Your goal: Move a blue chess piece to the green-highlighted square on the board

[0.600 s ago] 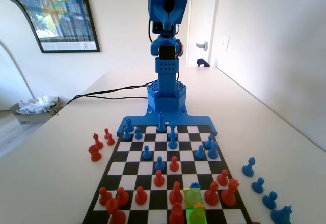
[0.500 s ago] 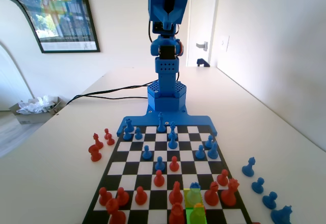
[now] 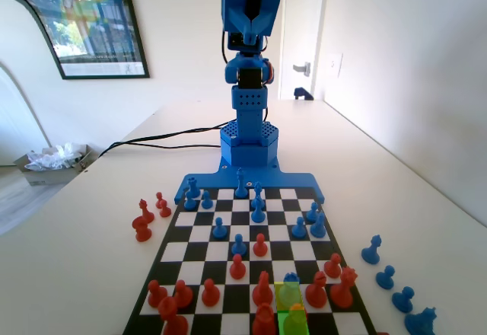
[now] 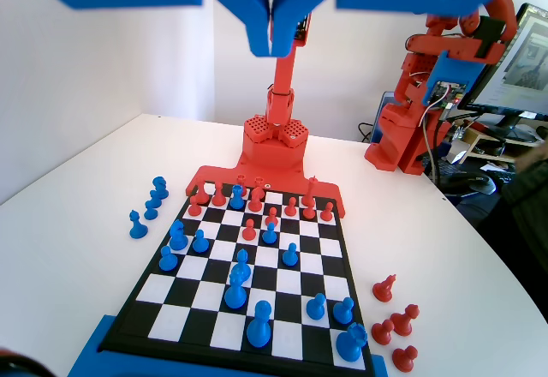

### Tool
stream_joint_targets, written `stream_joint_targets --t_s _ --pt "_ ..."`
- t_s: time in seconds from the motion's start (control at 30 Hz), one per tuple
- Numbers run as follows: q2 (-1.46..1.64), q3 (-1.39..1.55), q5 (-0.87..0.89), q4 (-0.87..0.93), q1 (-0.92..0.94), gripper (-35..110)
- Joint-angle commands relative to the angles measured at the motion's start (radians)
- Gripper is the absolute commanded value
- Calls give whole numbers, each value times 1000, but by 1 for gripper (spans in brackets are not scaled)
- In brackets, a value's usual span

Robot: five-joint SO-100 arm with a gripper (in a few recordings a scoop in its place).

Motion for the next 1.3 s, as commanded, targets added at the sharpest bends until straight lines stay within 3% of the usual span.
stream_joint_targets --t_s 0.0,1.27 --pt "3 3 -6 -15 2 2" --pt "0 2 -6 -11 -17 1"
